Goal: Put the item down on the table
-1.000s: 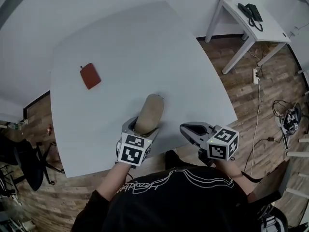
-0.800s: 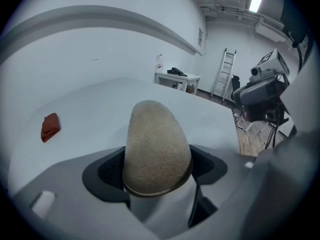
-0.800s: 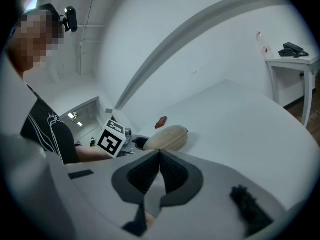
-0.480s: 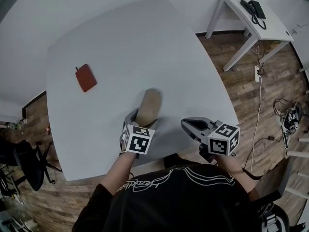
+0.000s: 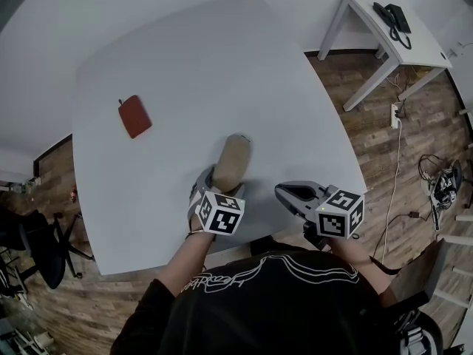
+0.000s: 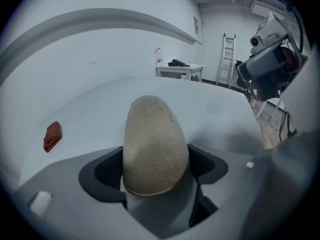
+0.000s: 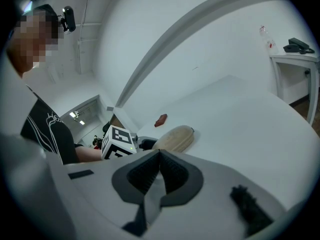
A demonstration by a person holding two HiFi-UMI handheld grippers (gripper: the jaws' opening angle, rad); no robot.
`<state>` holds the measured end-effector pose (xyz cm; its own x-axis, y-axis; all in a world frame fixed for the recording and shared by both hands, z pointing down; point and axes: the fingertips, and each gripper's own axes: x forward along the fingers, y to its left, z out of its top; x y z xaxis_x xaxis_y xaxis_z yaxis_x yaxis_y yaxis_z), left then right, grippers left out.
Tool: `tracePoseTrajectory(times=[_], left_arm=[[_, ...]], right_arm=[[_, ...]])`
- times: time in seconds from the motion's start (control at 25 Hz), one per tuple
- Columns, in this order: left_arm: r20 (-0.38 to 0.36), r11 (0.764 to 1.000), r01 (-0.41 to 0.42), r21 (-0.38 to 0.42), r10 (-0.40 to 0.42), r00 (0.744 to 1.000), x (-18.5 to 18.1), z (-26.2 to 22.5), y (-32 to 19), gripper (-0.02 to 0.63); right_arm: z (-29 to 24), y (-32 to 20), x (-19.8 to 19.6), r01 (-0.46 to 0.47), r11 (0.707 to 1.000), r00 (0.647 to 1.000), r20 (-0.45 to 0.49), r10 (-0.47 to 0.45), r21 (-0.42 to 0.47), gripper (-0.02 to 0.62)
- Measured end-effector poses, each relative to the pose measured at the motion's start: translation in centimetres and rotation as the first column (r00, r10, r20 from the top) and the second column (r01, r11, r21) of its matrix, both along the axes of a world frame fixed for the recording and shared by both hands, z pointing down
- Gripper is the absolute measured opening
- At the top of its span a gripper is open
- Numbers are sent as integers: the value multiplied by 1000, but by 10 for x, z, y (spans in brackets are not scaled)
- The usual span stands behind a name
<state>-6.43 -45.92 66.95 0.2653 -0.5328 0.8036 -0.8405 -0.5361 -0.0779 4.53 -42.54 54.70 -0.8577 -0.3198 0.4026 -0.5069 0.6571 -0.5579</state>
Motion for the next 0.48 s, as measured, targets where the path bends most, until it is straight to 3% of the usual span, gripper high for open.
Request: tracePoseTrajectory(times=[0.08, 0.24, 0.36, 0.48], left_arm=[[22, 1000, 19, 5, -19, 1000, -3, -1, -1, 413], [38, 999, 29, 31, -30, 999, -9, -15, 6, 416], [-3, 998, 56, 27, -56, 998, -16, -34, 24, 416], [-90, 996, 90, 0, -89, 992, -21, -62, 54, 409]], right_arm=[[0, 7, -1, 3, 1000, 1000, 0, -3, -2, 8], [-10, 20, -4, 1, 1000, 1000, 13, -1, 9, 9], [-21, 32, -10, 4, 999, 1000, 23, -5, 37, 9], [-31, 53, -19, 6, 998, 1000, 28, -8, 63, 8]])
